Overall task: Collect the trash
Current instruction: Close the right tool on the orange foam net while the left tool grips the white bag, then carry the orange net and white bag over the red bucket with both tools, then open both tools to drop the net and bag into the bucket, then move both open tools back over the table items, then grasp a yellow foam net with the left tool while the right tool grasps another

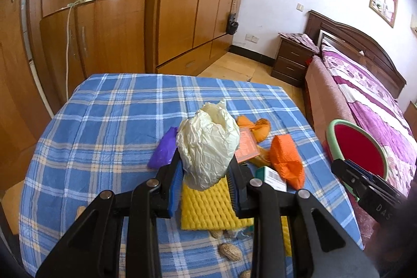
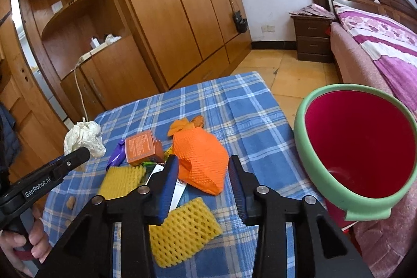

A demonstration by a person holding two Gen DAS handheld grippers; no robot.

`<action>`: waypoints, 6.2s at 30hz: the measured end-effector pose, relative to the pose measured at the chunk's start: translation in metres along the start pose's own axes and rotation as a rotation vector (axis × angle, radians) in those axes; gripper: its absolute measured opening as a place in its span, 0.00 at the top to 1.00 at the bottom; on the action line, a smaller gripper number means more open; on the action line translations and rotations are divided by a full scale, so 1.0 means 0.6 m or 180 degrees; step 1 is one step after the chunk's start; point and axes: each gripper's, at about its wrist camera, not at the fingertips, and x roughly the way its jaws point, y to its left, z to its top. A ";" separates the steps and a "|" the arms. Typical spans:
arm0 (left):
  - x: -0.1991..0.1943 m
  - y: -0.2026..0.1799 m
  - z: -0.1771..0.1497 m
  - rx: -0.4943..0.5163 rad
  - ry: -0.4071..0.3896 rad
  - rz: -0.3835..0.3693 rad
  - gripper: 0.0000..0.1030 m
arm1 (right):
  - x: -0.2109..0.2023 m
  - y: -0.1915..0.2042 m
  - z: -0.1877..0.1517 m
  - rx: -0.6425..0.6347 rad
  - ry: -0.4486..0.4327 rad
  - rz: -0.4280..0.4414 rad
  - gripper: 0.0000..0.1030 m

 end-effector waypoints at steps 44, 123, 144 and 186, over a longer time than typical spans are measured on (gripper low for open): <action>0.010 -0.044 -0.010 0.0134 0.0095 -0.0174 0.70 | 0.015 -0.054 0.015 0.0372 0.0161 0.0046 0.91; 0.093 -0.390 -0.023 0.1042 0.0585 -0.0745 0.39 | -0.135 -0.337 -0.005 0.1101 -0.0307 -0.0681 0.46; 0.039 -0.217 -0.017 0.0522 0.0436 -0.0269 0.33 | -0.116 -0.222 -0.014 0.0830 -0.0147 -0.0453 0.35; 0.067 -0.002 -0.074 -0.0348 0.0598 -0.0260 0.73 | 0.004 -0.044 -0.083 0.0198 0.0633 0.0036 0.31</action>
